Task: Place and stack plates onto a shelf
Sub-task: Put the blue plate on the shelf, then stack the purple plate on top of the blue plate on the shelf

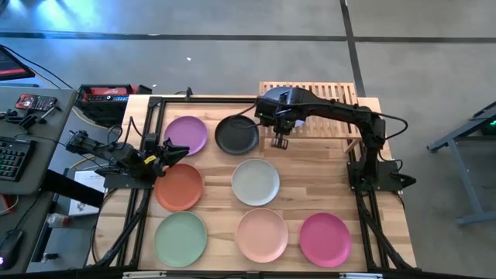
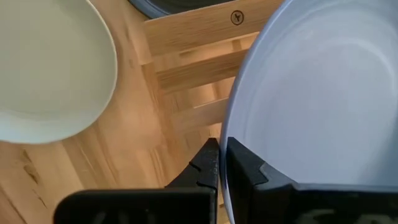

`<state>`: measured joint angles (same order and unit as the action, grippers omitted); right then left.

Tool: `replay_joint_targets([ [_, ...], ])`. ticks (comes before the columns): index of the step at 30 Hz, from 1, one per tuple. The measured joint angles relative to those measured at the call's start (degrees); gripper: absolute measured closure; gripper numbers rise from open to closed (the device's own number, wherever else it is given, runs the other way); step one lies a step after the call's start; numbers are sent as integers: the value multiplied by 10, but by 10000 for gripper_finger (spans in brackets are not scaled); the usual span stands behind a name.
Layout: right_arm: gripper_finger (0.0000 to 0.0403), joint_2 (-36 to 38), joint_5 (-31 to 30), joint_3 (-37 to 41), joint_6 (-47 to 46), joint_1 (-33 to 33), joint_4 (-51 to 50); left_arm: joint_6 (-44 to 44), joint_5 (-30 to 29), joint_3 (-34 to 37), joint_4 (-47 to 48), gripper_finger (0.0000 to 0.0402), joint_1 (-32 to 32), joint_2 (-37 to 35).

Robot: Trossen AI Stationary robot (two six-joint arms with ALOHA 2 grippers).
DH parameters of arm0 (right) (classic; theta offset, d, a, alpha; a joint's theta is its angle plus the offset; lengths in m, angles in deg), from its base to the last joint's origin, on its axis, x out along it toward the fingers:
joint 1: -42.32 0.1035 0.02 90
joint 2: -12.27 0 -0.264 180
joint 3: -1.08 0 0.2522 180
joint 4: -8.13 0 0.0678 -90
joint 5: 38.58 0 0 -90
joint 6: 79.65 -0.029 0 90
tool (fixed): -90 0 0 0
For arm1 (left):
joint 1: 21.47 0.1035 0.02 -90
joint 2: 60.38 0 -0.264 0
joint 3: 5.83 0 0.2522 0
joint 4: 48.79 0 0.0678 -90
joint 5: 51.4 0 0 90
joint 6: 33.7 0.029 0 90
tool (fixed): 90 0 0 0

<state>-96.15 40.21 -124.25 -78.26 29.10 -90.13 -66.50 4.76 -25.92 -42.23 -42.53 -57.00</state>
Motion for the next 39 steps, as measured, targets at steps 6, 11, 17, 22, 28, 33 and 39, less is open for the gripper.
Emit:
replay_joint_targets([
  [6, 401, 0, 2, 0, -1, -7, 2, 0, 0, 0, 0, 300, 0, 0],
  [11, 373, 0, 3, 0, -1, -7, 6, 0, 0, 0, 1, 300, 0, 0],
  [17, 321, 0, 3, -2, -1, -5, 7, 13, -1, 0, 1, 300, 0, 0],
  [22, 299, 0, 3, -37, -14, -5, -4, 32, -4, -9, 2, 300, 0, 0],
  [28, 295, 1, 7, -116, -16, -5, -18, 77, -30, -35, 2, 300, 0, 0],
  [33, 295, 1, 7, -188, -32, -5, -19, 126, -52, -76, 3, 300, 0, 11],
  [39, 295, 10, 7, -228, -41, -5, -2, 200, -93, -153, 3, 300, 0, 60],
])
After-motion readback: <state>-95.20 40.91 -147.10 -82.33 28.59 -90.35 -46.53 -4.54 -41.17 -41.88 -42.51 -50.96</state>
